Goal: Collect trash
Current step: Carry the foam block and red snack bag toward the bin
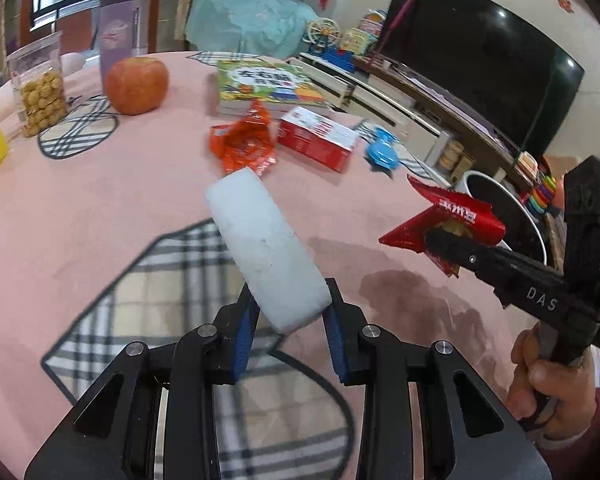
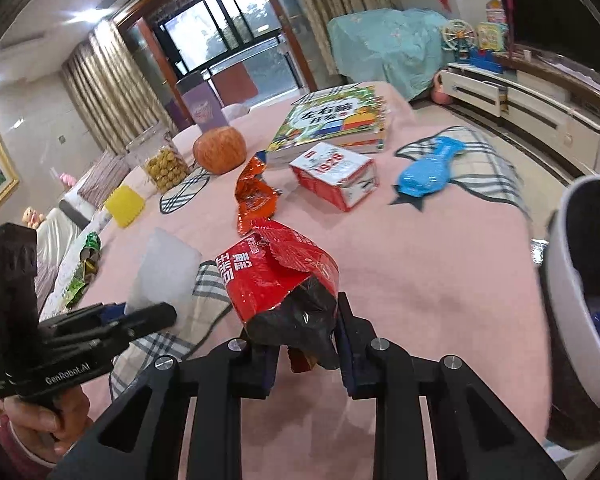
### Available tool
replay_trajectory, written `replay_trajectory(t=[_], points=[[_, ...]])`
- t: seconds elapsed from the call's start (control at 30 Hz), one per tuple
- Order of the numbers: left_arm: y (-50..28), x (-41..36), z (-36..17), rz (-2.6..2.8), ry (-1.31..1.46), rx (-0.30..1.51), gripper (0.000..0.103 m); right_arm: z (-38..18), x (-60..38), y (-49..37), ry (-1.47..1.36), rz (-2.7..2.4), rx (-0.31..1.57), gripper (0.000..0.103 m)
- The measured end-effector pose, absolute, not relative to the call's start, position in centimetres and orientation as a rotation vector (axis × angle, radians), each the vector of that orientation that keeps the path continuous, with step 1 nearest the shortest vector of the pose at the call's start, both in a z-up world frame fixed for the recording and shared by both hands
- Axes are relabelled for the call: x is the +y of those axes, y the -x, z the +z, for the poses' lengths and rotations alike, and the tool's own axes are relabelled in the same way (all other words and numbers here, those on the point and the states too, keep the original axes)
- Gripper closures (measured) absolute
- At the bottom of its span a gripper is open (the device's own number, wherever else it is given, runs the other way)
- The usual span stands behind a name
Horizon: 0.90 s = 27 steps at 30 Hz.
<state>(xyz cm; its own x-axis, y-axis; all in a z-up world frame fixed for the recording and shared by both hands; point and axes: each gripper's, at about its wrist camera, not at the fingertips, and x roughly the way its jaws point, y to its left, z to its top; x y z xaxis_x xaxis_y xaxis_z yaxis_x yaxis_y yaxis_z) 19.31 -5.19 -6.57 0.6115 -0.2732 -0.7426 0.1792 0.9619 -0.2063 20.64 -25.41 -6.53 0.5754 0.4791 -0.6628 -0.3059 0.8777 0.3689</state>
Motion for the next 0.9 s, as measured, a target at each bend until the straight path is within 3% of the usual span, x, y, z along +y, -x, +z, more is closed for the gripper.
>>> replay_trajectory(t=[0.9], points=[[-18.9, -17.5, -3.9, -0.447, -0.082, 0.833, 0.073, -3.9, -36.3, -16.6, -0.277, 0.271, 0.783, 0.079]])
